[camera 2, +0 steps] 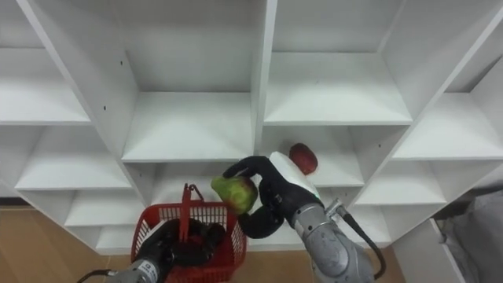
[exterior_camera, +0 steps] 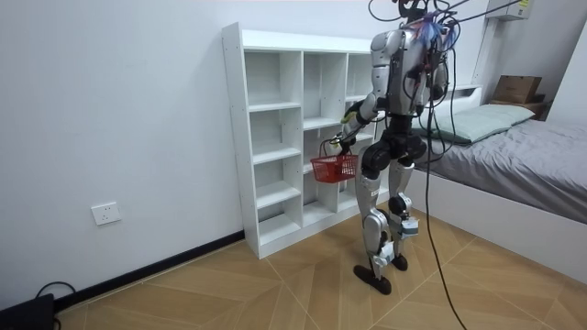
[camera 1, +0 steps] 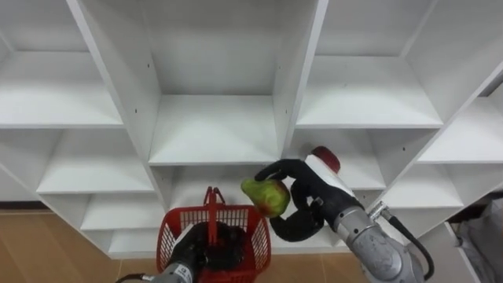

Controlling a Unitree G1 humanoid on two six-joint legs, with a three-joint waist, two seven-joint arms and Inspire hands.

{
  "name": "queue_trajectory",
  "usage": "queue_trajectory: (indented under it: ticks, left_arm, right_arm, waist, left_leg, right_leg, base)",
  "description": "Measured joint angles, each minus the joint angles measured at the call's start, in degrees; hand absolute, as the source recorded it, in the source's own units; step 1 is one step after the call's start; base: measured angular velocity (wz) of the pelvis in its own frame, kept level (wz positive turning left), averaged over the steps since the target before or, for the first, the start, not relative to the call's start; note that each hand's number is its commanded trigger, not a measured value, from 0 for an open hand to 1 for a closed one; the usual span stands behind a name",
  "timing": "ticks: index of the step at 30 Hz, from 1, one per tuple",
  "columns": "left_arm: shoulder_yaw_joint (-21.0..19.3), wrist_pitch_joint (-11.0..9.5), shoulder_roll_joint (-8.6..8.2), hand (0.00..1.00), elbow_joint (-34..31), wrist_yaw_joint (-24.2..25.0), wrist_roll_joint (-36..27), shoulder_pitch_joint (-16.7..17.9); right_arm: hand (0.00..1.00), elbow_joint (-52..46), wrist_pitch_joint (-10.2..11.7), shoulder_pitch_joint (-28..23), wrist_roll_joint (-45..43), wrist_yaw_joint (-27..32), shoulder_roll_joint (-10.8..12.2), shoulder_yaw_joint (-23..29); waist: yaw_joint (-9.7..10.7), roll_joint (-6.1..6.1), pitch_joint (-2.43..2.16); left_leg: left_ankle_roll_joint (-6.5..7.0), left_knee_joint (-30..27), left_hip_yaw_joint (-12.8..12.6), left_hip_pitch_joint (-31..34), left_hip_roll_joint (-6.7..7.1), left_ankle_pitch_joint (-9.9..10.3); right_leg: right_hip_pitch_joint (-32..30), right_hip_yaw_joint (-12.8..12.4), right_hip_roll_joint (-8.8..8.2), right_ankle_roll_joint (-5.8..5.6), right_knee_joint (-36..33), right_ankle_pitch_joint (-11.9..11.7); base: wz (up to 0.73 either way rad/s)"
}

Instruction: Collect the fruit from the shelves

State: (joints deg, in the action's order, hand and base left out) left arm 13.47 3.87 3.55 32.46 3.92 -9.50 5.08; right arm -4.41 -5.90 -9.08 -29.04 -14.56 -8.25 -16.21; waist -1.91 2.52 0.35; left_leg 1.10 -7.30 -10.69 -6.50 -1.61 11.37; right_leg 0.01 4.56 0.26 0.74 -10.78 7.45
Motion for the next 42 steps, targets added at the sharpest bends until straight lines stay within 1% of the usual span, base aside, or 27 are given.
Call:
queue_trajectory:
  ticks: [8,14,17,30,33,37,40,42]
  left_arm:
    - [0.01,-0.05,0.01,1.00,-1.04,-0.05,0.02,-0.60]
    - [0.03,-0.05,1.13,1.00,-1.04,0.32,0.29,-0.51]
    - [0.02,-0.05,1.61,1.00,-1.08,0.72,0.30,-0.51]
    - [0.37,-0.05,1.51,1.00,-1.11,1.86,0.26,-0.52]
    - [0.37,-0.05,1.51,1.00,-1.12,1.86,0.26,-0.52]
    - [0.46,-0.05,1.50,1.00,-1.19,1.87,0.25,-0.52]
    - [1.12,-0.05,1.50,1.00,-2.22,1.83,0.24,-0.52]
    - [1.66,-0.07,1.48,1.00,-2.77,1.83,0.26,-0.52]
  right_arm:
    - [1.00,0.11,-0.48,-1.69,-0.01,-1.24,-0.14,-0.06]
    - [1.00,6.52,-0.51,-1.38,-0.44,-1.25,0.17,-0.08]
    - [1.00,7.55,-0.52,-1.38,-0.52,-1.25,0.16,-0.06]
    - [1.00,8.66,-0.52,-0.94,-0.41,-1.29,0.14,-0.38]
    - [1.00,8.66,-0.52,-0.94,-0.40,-1.60,0.14,-0.51]
    - [1.00,8.66,-0.52,-0.94,-0.38,-1.65,0.13,-0.52]
    - [1.00,8.67,-0.53,-0.94,-0.44,-1.65,-0.06,-0.52]
    - [1.00,8.67,-0.52,-0.94,-0.55,-1.65,-0.18,-0.52]
  waist:
    - [-0.04,0.07,-0.02]
    - [-0.19,0.16,-0.02]
    - [-0.19,0.18,-0.02]
    - [-0.33,0.39,0.04]
    - [-0.34,0.40,0.11]
    - [-0.41,0.38,0.34]
    - [-1.12,0.29,0.56]
    - [-1.60,0.28,0.56]
  left_leg:
    - [0.00,0.07,-0.12,0.30,-0.02,0.05]
    - [0.00,0.06,-0.13,0.23,-0.02,0.05]
    - [0.02,0.06,-0.13,0.48,0.04,0.07]
    - [0.01,-0.13,-0.28,0.78,0.14,0.07]
    - [0.02,-0.14,-0.29,0.78,0.14,0.07]
    - [0.01,-0.16,-0.30,0.80,0.17,0.07]
    - [0.02,-0.17,-0.26,0.85,0.15,0.07]
    - [0.01,-0.15,-0.25,0.86,0.13,0.07]
  right_leg:
    - [-0.44,-0.11,0.00,-0.01,0.00,0.00]
    - [-0.37,-0.01,-0.04,-0.01,0.05,0.00]
    - [-0.63,-0.01,-0.04,-0.01,0.00,0.00]
    - [-0.77,0.08,-0.16,0.00,0.06,-0.01]
    - [-0.75,0.08,-0.17,-0.01,0.12,0.00]
    - [-0.77,0.06,-0.16,-0.01,0.11,0.00]
    - [-0.86,0.03,-0.14,-0.01,0.08,0.00]
    - [-0.84,0.06,-0.11,-0.01,0.10,0.00]
  base:
    - [-0.01]
    - [0.00]
    - [0.00]
    - [0.00]
    - [0.00]
    - [0.00]
    - [0.00]
    - [0.00]
